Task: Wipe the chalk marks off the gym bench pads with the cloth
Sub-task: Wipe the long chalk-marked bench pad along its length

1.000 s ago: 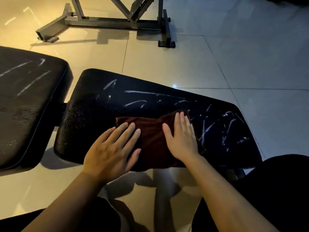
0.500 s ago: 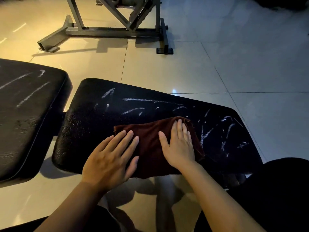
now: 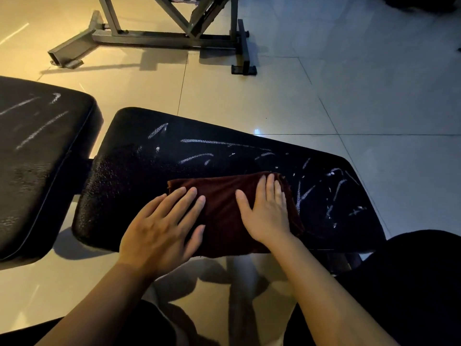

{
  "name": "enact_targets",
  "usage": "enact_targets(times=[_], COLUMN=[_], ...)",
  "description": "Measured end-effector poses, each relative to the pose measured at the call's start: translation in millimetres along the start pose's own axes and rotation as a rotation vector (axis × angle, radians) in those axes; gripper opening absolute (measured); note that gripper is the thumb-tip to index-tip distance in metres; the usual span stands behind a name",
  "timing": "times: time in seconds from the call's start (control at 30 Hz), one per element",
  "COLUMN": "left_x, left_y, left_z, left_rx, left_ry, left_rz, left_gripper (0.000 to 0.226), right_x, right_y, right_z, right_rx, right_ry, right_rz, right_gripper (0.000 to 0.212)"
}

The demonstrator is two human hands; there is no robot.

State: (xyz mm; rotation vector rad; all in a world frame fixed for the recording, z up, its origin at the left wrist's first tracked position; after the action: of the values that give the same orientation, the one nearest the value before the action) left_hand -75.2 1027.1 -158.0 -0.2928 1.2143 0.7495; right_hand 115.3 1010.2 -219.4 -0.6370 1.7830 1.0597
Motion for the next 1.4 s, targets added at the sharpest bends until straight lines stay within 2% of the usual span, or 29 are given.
enact_targets(times=[0.13, 0.23, 0.33, 0.63, 0.77, 0.87, 1.07, 1.23, 1.4], left_x=[0, 2, 6, 9, 9, 8, 7, 5, 8], left_y=[-1, -10, -16, -17, -17, -17, -18, -19, -21], left_z=[3, 11, 14, 21, 21, 21, 21, 18, 13], left_rx=[0.008, 0.002, 0.016, -0.075, -0.08, -0.081, -0.069, -0.037, 0.044], left_ry=[0.095, 0.095, 0.1, 0.17, 0.199, 0.204, 0.209, 0.202, 0.217], left_rz=[-0.001, 0.004, -0.02, -0.053, -0.044, -0.049, -0.053, -0.051, -0.046], left_gripper=[0.057, 0.055, 0.053, 0.06, 0.061, 0.061, 0.061, 0.061, 0.061], right_x=[-11, -11, -11, -12, -11, -12, -22, -14, -14], right_y=[-7, -18, -20, -17, -20, -22, -21, -19, -23], right_z=[-28, -77, -72, 11, 7, 6, -3, -46, -78], right_rx=[-0.04, -0.069, -0.068, -0.098, -0.109, -0.097, -0.09, -0.062, -0.059], right_ry=[0.029, 0.078, 0.105, 0.032, -0.059, -0.056, -0.156, -0.138, -0.112], right_rz=[0.044, 0.04, 0.019, 0.051, 0.068, 0.086, -0.065, -0.079, -0.169], right_gripper=[0.076, 0.072, 0.07, 0.07, 0.068, 0.067, 0.062, 0.083, 0.086])
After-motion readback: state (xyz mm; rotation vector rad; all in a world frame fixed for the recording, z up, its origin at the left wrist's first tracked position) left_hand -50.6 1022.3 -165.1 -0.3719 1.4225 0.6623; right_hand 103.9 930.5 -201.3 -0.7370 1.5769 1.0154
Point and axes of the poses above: each hand's wrist, its own z-axis towards the middle knuckle, its own x-axis out of the palm, y = z × x, the point moved 6 cm from there along z, towards the middle knuckle, and after that the axes turned 6 degrees about -y, right-handed, at the moved point
